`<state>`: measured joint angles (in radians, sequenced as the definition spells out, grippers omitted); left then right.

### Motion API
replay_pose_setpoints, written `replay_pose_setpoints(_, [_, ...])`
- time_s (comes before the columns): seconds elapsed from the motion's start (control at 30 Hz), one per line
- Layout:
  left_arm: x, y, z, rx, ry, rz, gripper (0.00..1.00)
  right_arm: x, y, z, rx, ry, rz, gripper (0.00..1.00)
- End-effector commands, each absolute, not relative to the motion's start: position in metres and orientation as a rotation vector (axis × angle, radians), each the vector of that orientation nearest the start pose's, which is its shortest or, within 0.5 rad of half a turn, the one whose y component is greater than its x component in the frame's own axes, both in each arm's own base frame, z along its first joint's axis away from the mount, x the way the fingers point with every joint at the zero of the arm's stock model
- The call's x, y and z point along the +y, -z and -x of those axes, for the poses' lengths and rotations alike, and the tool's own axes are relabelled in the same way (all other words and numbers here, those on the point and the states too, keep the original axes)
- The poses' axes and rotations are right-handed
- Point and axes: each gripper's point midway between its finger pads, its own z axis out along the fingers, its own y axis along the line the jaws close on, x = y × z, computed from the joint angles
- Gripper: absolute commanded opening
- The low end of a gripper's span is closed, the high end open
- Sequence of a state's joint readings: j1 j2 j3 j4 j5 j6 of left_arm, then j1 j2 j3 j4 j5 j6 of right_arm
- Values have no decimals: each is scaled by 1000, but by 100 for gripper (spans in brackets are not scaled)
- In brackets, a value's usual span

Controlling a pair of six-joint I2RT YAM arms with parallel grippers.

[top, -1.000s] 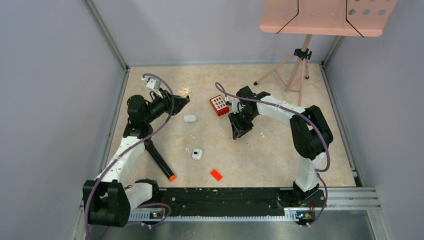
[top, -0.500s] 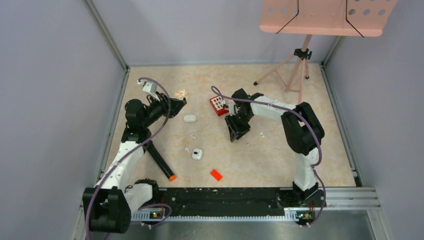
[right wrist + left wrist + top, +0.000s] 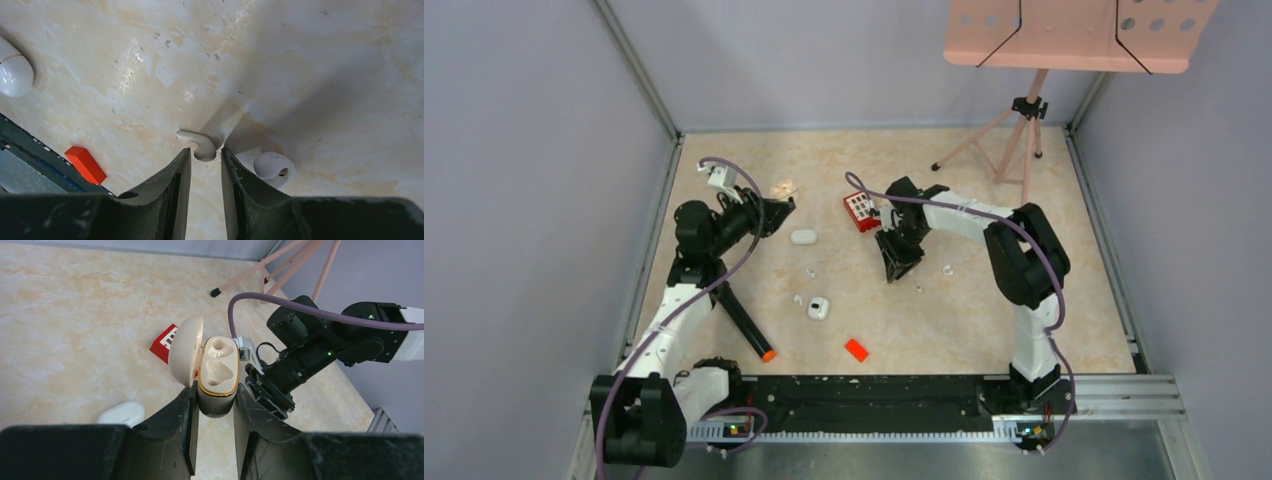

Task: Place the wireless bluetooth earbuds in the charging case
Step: Pick up the earbud from the center of the board.

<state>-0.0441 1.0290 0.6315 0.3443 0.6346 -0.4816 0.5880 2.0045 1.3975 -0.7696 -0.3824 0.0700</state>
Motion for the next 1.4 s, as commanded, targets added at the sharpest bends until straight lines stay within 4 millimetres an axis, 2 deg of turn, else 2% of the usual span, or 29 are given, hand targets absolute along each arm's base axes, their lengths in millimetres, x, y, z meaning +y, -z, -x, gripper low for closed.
replay_pose_setpoints(0.0, [-129, -270, -329, 1612, 883, -146, 0, 264, -15, -276, 2874, -550, 892, 28])
replay_pose_setpoints(0.27, [-129, -264, -332, 1621, 881, -136, 0, 257, -4, -280, 2844, -387, 945, 23])
replay_pose_setpoints(0.37, [-130, -259, -334, 1631, 882, -146, 0, 257, -7, -284, 2809, -362, 968, 13])
replay_pose_setpoints(0.47, [-135, -257, -334, 1617, 896, -217, 0, 261, -24, -296, 2732, -349, 1004, 4])
replay_pose_setpoints(0.57, [-140, -253, -335, 1620, 915, -258, 0, 266, -59, -312, 2614, -337, 1049, 0])
replay_pose_setpoints(0.77, [-162, -244, -333, 1597, 979, -412, 0, 268, -169, -334, 2210, -294, 1197, 0])
replay_pose_setpoints(0.93, [-193, -247, -323, 1531, 1055, -604, 0, 270, -259, -344, 1773, -110, 1317, 0])
replay_pose_setpoints(1.0, [-206, -252, -318, 1489, 1081, -685, 0, 272, -288, -345, 1609, 6, 1352, 0])
replay_pose_setpoints(1.1, [-225, -258, -310, 1428, 1105, -790, 0, 283, -318, -340, 1410, 130, 1401, 0])
replay_pose_setpoints(1.23, [-244, -263, -303, 1367, 1119, -861, 0, 303, -345, -331, 1232, 211, 1427, 0])
replay_pose_setpoints(1.37, [-253, -272, -305, 1342, 1113, -838, 0, 319, -353, -323, 1152, 232, 1449, 0])
